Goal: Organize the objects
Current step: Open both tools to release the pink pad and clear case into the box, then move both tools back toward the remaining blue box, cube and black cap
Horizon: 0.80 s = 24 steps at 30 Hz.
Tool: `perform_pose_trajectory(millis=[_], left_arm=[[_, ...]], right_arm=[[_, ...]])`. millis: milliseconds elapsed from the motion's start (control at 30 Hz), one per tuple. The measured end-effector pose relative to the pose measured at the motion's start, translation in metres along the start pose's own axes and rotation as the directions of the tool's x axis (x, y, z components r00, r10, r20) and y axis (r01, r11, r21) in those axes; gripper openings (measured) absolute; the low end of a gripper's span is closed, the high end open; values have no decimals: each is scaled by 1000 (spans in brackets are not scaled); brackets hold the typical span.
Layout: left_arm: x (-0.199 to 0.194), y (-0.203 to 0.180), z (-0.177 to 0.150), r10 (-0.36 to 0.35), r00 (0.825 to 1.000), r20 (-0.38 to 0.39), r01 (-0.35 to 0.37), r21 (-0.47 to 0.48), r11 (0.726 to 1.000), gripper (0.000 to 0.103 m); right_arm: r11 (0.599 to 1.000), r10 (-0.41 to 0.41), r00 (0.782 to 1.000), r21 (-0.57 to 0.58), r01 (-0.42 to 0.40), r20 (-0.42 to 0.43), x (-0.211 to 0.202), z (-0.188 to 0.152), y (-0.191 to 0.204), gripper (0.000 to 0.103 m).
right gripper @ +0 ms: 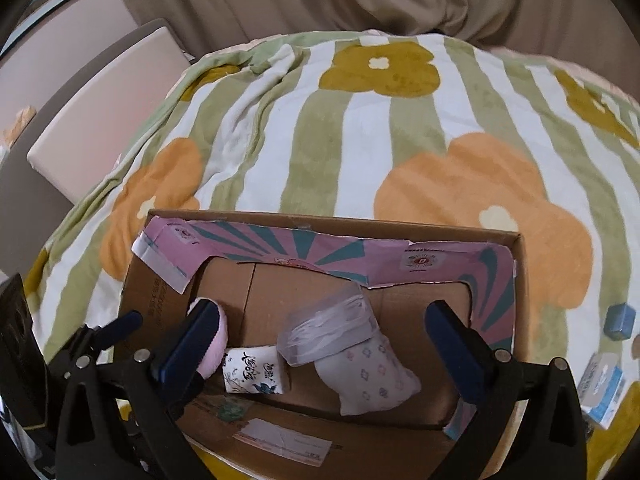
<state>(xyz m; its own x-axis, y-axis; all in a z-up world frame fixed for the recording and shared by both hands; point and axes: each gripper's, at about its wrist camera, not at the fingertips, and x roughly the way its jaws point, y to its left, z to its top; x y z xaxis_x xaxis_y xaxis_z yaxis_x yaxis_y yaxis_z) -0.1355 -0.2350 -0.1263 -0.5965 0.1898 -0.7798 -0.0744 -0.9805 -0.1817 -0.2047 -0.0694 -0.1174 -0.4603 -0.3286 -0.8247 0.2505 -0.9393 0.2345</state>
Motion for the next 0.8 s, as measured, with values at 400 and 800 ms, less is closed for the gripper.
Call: perform_pose_trajectory(millis=[400,800], left_arm=[[-30,-20,-10,22,999,32,-23,12,1000,103],[-73,-85,-16,-2,991,137,-5,49,999,103]], right_arm=[[1000,26,999,-11,-26,32,-31,-19,-1,103],[1000,11,993,13,-13,116,-101,-35,-42,103]])
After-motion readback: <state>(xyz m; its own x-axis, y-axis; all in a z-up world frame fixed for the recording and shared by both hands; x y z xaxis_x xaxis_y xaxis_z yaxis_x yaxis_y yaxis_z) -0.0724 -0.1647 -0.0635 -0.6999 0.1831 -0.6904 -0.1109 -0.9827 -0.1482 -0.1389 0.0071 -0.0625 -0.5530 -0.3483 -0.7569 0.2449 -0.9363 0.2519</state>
